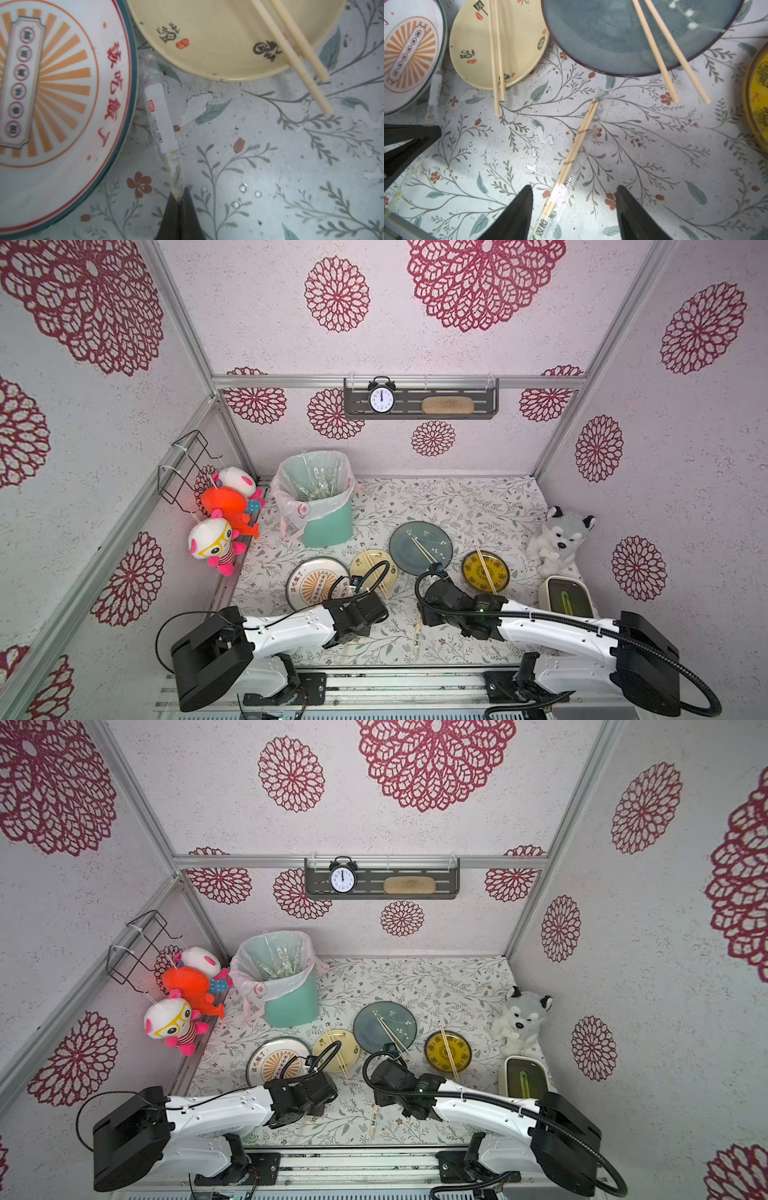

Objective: Remove the packaging of disposable chopsticks
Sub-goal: Pick up the packet bag from the center of the board, then place the packet bag in the trash bin.

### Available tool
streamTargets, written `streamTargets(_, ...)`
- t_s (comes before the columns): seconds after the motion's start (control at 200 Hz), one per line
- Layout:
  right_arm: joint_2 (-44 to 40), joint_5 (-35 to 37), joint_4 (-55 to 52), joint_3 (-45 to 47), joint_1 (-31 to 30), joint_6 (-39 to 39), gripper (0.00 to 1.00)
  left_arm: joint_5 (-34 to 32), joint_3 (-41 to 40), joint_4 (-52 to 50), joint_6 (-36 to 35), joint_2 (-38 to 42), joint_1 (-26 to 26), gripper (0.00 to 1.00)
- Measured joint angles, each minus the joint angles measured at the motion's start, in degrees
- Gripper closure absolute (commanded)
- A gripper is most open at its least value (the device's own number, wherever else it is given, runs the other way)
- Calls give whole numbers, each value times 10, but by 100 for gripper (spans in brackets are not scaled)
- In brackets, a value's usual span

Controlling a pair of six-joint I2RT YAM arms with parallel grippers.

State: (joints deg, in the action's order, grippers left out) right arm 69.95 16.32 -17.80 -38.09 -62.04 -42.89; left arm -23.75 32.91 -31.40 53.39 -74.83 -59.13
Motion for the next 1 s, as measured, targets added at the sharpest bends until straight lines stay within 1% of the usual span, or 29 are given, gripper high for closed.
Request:
streamTargets(0.1,-3,0,9,0,0,7,33,-20,33,-55,0,51,-2,100)
streamTargets(0.155,-6,0,19,0,0,12,30,-39,68,-87,-3,85,-5,100)
streamTargets(0.205,-10,-1,32,2,0,19,24,-58,104,-114,-10,111,-3,100)
streamTargets(0.265,-18,-1,49,3,0,28,19,-70,158,-141,-35,141,20,100)
streamTargets(0.3,-24,-1,61,6,0,32,19,-73,193,-151,-56,155,51,100)
streamTargets(0.325,-29,-1,68,7,0,34,19,-70,219,-153,-73,164,83,100)
streamTargets(0.385,-42,-1,85,12,0,38,17,-64,285,-153,-115,176,175,100)
streamTargets(0.44,-56,0,100,20,0,43,17,-54,354,-160,-146,170,253,100)
streamTargets(0.485,-68,-1,109,26,0,44,17,-49,429,-170,-174,147,316,100)
streamTargets(0.535,-79,-1,116,34,0,45,17,-32,513,-171,-201,108,368,100)
streamTargets(0.59,-89,-2,123,44,0,46,17,-3,598,-172,-231,60,414,100)
streamTargets(0.641,-96,-3,130,54,0,47,17,18,661,-170,-251,12,442,100)
streamTargets(0.726,-108,-4,135,74,1,49,16,48,728,-171,-275,-64,473,100)
streamTargets(0.901,-125,-11,137,97,3,50,16,86,787,-165,-315,-221,502,100)
streamTargets(1.001,-127,-15,137,98,4,50,16,89,839,-168,-336,-300,511,100)
